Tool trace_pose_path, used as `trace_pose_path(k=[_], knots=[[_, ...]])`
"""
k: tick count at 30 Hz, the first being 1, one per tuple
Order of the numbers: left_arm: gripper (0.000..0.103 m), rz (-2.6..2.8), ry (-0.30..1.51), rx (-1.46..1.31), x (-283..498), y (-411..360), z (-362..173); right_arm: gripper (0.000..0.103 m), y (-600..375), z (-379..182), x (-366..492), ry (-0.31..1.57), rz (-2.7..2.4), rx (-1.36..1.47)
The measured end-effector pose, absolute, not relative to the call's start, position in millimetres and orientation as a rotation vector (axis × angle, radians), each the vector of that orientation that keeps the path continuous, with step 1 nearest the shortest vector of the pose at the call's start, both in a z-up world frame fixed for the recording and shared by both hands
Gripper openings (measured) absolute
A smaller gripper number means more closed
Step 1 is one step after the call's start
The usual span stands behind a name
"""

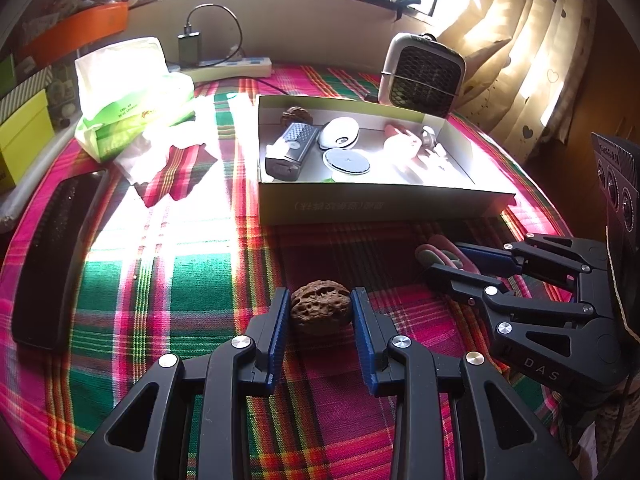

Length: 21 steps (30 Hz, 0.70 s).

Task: Organize objects
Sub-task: 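Close the right tool on the pink ear hook while the left tool holds the walnut, then carry the walnut with the left tool while the right tool carries the ear hook to the box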

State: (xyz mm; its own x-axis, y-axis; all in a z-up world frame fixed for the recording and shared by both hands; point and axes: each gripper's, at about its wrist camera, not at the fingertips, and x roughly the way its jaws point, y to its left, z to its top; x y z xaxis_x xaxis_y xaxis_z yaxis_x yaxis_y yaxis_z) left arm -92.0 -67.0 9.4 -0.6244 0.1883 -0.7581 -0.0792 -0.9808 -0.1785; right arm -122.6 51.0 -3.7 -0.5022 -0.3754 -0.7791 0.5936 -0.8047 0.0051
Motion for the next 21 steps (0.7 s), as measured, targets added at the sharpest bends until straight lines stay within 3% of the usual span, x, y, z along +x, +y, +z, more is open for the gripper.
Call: trace_pose_path(k=[21], knots=[[0.028, 2.708, -0.168, -1.288, -94.7, -63.0, 12.2, 0.024, 59.7, 0.0, -122.0, 0.285, -2.324, 1.112]])
